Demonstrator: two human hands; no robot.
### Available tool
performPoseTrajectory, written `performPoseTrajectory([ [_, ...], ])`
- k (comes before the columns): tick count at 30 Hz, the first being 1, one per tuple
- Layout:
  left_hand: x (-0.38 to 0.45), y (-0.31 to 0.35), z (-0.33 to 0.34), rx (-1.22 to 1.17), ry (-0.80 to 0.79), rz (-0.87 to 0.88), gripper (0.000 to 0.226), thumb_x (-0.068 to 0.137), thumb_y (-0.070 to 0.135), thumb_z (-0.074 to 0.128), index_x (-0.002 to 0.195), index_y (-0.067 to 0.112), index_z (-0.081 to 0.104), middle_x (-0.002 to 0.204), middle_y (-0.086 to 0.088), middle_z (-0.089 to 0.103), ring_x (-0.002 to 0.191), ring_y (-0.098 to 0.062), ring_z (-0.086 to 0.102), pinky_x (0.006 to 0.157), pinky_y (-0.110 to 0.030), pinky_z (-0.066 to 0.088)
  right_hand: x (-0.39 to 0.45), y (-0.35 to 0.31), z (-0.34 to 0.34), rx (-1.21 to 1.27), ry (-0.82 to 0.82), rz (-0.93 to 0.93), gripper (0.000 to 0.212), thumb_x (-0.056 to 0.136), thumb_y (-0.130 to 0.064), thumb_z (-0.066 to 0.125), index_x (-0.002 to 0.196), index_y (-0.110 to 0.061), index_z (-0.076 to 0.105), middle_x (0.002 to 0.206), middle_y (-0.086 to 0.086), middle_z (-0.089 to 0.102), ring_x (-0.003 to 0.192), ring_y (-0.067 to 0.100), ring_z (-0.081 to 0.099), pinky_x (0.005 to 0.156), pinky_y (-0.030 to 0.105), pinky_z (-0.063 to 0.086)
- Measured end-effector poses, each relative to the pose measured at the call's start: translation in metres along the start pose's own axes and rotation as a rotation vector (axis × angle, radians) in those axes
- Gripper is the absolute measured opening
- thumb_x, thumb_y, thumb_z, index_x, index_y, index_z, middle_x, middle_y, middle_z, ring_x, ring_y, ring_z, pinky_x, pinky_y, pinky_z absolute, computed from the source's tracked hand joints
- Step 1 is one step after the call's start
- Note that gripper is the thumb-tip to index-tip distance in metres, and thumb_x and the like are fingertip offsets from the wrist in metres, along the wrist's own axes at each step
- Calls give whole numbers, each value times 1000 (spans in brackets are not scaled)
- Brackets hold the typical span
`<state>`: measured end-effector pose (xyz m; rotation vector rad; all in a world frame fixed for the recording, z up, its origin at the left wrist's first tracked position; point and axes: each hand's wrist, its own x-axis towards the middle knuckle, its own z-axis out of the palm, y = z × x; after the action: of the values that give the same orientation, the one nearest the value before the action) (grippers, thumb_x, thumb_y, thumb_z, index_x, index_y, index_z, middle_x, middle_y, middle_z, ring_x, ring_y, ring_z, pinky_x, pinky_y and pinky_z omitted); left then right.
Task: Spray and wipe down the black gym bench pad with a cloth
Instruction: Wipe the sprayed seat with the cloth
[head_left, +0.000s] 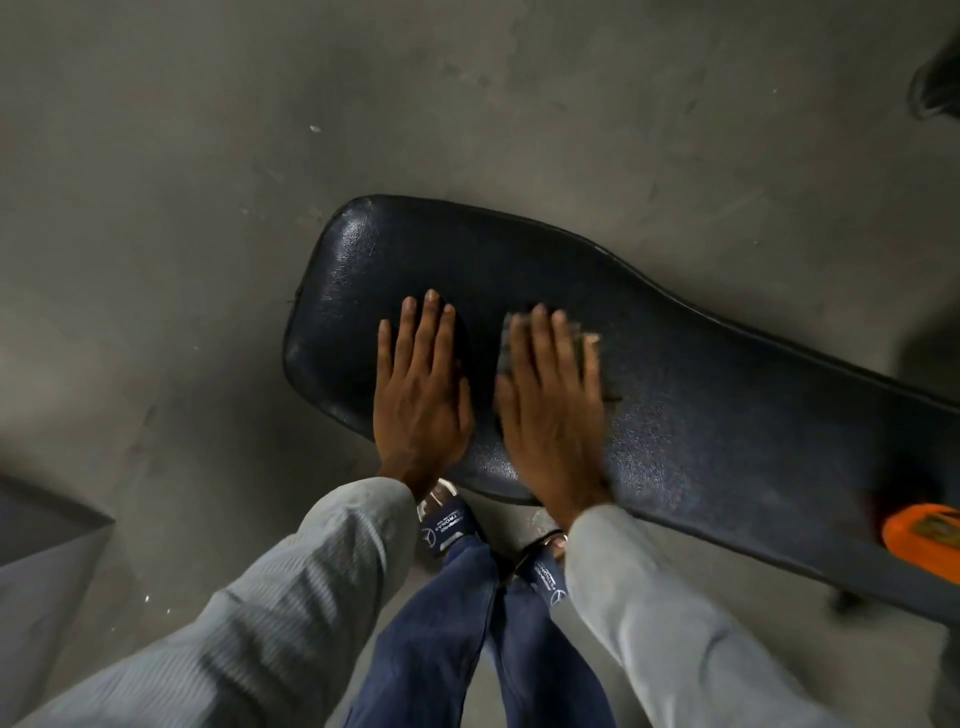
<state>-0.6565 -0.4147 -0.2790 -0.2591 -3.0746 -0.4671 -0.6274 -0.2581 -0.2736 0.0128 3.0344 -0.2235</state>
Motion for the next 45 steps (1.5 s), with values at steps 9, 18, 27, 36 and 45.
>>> performPoseTrajectory([
  [9,-1,0,0,-11,32,4,69,101,29,43,166,7,35,177,-14,26,166,-33,17,136,-55,11,-11,73,-17,-7,20,168,61,115,-42,25,171,-19,24,179,10,24,167,31,18,135,57,12],
  [18,1,4,-2,-2,3,6,68,103,35,43,164,8,36,176,-16,27,165,-36,18,134,-61,13,-19,29,-13,-9,-40,-140,65,115,-44,33,172,-19,18,180,10,19,167,31,17,136,55,9],
  [27,20,106,26,-111,-102,330,60,110,34,37,162,4,41,173,-17,34,164,-33,26,135,-56,13,3,117,-17,-13,52,112,61,113,-41,32,171,-20,29,177,8,30,166,29,23,135,54,15],
  [36,18,109,34,-7,-183,321,62,113,38,32,167,7,29,178,-14,21,167,-31,14,136,-54,7,-78,121,-21,10,-7,405,64,114,-45,20,173,-22,14,181,7,16,169,28,8,136,56,6],
  [45,16,111,35,-20,-145,325,61,111,33,36,165,5,35,176,-15,25,166,-33,18,135,-57,11,-11,151,-22,15,-4,33,62,113,-44,31,171,-23,25,178,6,27,167,27,21,136,54,10],
])
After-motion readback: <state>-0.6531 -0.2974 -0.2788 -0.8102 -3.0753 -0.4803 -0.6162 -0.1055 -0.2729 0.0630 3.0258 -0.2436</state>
